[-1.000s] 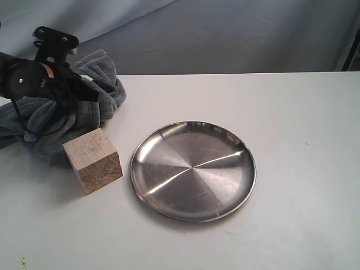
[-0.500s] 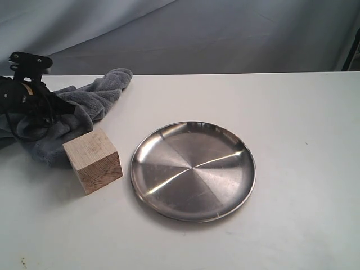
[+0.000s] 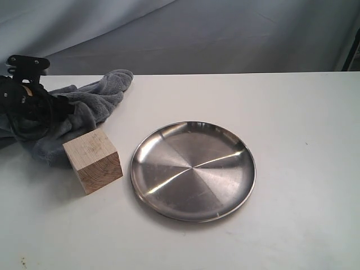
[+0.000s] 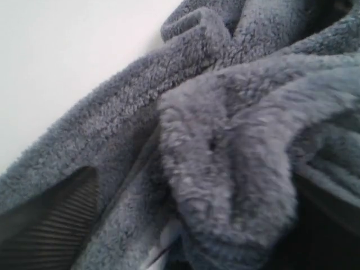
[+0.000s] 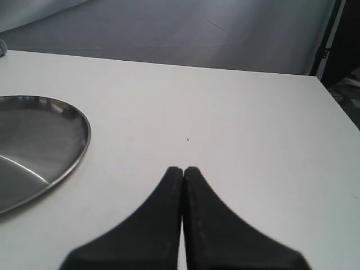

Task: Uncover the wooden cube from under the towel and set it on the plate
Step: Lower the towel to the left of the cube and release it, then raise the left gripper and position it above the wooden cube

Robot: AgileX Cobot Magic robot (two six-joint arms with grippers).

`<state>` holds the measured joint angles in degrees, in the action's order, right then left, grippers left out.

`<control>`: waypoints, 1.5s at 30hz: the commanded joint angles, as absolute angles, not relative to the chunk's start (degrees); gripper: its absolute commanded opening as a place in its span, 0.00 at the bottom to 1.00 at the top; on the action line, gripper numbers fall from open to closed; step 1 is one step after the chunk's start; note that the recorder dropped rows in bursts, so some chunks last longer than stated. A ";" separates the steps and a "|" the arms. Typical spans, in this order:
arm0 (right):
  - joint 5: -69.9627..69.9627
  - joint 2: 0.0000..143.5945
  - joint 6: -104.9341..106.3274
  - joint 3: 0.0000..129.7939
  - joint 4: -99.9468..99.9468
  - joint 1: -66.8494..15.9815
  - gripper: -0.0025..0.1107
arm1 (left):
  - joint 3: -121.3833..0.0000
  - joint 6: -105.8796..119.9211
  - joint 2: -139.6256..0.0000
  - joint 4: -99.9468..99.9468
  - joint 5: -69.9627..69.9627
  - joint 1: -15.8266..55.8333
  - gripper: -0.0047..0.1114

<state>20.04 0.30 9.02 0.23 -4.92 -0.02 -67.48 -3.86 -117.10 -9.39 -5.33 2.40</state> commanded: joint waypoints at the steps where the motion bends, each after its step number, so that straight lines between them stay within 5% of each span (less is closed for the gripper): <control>1: 20.03 0.00 8.99 0.00 -5.16 -0.09 0.02 | -67.62 -4.64 -114.85 -8.25 -8.42 2.30 0.94; 23: 20.03 0.00 8.99 0.00 -5.16 -0.09 0.02 | -67.51 5.44 -89.44 -3.58 -30.64 2.30 0.93; 26: 20.03 0.00 8.99 0.00 -5.16 -0.09 0.02 | -67.51 19.07 -84.79 7.54 -36.30 2.30 0.82; 33: 20.03 0.00 8.99 0.00 -5.16 -0.09 0.02 | -61.54 60.31 -78.81 43.68 -49.40 2.30 0.08; 45: 20.03 0.00 8.99 0.00 -5.16 -0.09 0.02 | -57.29 68.11 -79.48 44.54 -51.45 2.30 0.04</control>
<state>20.04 0.30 9.02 0.23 -4.92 -0.02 -57.62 67.48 -79.09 43.52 -50.65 2.40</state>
